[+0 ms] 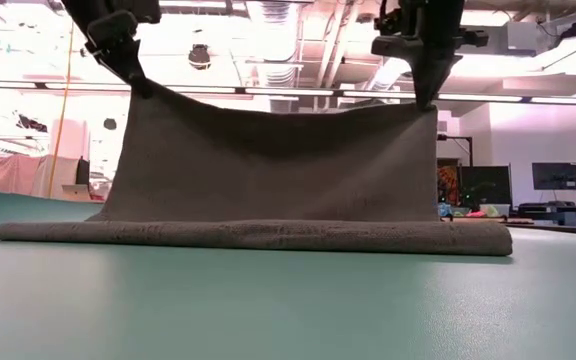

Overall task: Roll towel
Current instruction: Fold the gray towel

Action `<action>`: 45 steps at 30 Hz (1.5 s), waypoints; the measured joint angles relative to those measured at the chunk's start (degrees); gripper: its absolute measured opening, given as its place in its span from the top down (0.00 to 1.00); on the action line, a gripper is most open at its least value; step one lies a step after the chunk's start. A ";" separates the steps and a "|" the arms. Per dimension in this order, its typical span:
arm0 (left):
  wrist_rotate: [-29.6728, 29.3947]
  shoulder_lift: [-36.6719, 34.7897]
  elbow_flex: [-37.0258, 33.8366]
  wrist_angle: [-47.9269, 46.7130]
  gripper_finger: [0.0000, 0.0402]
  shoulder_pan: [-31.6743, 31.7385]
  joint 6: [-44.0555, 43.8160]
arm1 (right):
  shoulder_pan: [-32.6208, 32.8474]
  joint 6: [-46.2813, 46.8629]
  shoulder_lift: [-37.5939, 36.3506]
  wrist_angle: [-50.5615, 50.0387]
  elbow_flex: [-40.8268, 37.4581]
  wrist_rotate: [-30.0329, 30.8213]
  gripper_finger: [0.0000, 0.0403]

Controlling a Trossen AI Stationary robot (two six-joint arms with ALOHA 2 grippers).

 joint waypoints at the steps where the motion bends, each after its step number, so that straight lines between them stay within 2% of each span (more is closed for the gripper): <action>1: -0.01 -0.16 0.00 -0.08 1.00 0.24 -0.03 | 0.02 0.13 0.00 0.27 0.00 -0.02 0.97; 10: -0.22 -1.73 0.00 0.36 1.00 0.54 -0.52 | 0.72 0.76 -0.15 0.64 0.00 0.00 0.97; 16: -0.23 -0.52 0.02 0.99 1.00 0.54 0.09 | 0.39 3.41 -0.15 -3.97 0.00 0.19 0.97; 31: -0.15 -0.12 0.02 -0.72 1.00 2.31 0.01 | -0.69 -2.65 -0.15 1.49 0.00 1.37 0.97; 45: -0.34 -1.31 0.02 -1.19 1.00 2.28 -0.98 | -2.38 -4.44 -0.15 1.87 0.00 1.36 0.97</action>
